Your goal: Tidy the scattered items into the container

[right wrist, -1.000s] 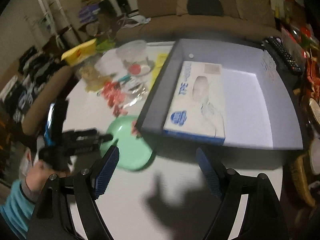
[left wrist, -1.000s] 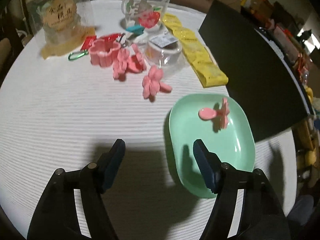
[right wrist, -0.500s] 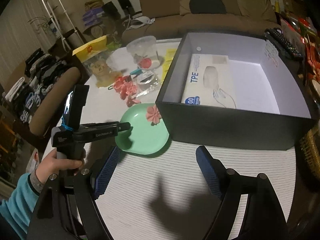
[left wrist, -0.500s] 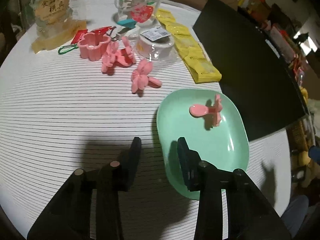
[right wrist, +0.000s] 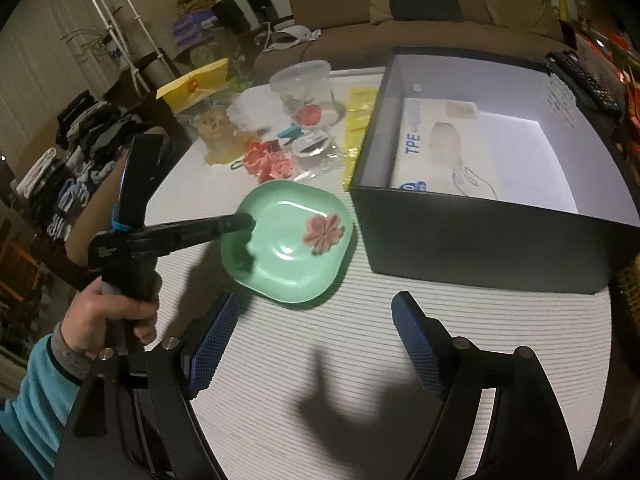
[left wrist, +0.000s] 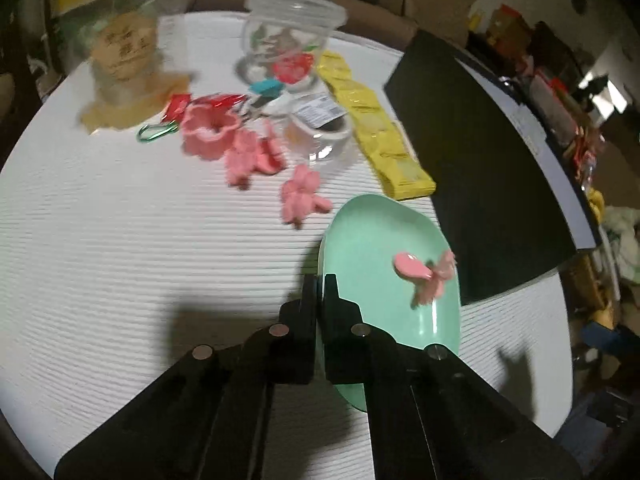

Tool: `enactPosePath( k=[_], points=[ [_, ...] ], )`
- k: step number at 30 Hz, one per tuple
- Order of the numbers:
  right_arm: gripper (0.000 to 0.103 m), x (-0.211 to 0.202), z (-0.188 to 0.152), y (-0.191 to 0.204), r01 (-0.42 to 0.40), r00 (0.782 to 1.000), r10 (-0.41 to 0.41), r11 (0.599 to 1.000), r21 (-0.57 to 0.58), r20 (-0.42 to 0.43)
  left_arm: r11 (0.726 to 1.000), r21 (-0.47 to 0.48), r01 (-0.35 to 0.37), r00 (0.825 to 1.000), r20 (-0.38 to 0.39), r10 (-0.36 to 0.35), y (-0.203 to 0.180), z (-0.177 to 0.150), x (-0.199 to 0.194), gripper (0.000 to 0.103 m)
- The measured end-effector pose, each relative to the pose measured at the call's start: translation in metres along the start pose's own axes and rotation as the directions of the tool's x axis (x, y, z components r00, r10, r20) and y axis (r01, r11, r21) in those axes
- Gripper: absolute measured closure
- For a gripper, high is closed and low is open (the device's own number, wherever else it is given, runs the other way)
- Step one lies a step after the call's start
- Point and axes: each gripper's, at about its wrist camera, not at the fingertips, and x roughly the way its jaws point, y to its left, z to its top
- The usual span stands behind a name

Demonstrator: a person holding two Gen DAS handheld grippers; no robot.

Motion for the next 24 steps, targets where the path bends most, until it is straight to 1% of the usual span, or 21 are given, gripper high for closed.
enactPosePath(
  k=[3, 6, 7, 8, 10, 11, 13, 15, 17, 19, 22, 24],
  points=[
    [0.021, 0.017, -0.001, 0.005, -0.024, 0.999, 0.024, 1.000, 0.006, -0.045, 1.000, -0.008, -0.010, 0.999, -0.043, 0.010, 0.014, -0.009, 0.000, 0.100],
    [0.025, 0.035, -0.005, 0.012, -0.057, 0.996, 0.058, 0.998, 0.010, -0.066, 1.000, -0.021, -0.004, 0.997, -0.079, 0.002, 0.024, -0.020, -0.001, 0.100],
    [0.028, 0.042, -0.005, 0.018, -0.061, 0.996, 0.060, 0.998, -0.006, -0.064, 1.000, -0.020, -0.005, 0.996, -0.085, 0.003, 0.027, -0.024, -0.002, 0.100],
    [0.032, 0.047, -0.003, 0.022, -0.054, 0.997, 0.052, 0.998, -0.029, -0.059, 1.000, -0.018, -0.009, 0.996, -0.089, 0.008, 0.028, -0.028, -0.003, 0.100],
    [0.035, 0.060, 0.001, 0.035, -0.017, 0.999, 0.013, 0.994, -0.110, -0.038, 1.000, -0.018, -0.023, 0.994, -0.104, 0.021, 0.033, -0.033, -0.001, 0.099],
    [0.040, 0.069, 0.003, 0.042, -0.001, 1.000, -0.004, 0.987, -0.163, -0.029, 1.000, -0.016, -0.026, 0.994, -0.110, 0.024, 0.035, -0.036, -0.001, 0.099],
    [0.051, 0.088, 0.006, 0.054, 0.000, 1.000, -0.006, 0.970, -0.245, -0.022, 0.999, -0.008, -0.034, 0.992, -0.120, 0.033, 0.038, -0.038, 0.000, 0.098],
    [0.051, 0.100, 0.008, 0.060, -0.002, 1.000, -0.003, 0.954, -0.301, -0.014, 0.999, -0.006, -0.037, 0.992, -0.121, 0.036, 0.040, -0.038, -0.002, 0.098],
    [0.055, 0.111, 0.011, 0.065, -0.017, 1.000, 0.015, 0.934, -0.358, -0.008, 0.999, -0.004, -0.043, 0.992, -0.120, 0.042, 0.042, -0.035, -0.002, 0.098],
    [0.056, 0.122, 0.013, 0.066, 0.004, 1.000, -0.008, 0.915, -0.404, -0.009, 0.999, -0.008, -0.043, 0.992, -0.121, 0.042, 0.044, -0.032, -0.001, 0.098],
    [0.056, 0.135, 0.014, 0.063, 0.001, 0.999, -0.021, 0.904, -0.428, -0.041, 0.999, -0.008, -0.045, 0.992, -0.122, 0.044, 0.045, -0.029, 0.000, 0.097],
    [0.060, 0.139, 0.013, 0.061, -0.011, 0.999, -0.014, 0.894, -0.448, -0.052, 0.999, -0.016, -0.044, 0.992, -0.123, 0.042, 0.046, -0.028, 0.000, 0.095]
  ],
)
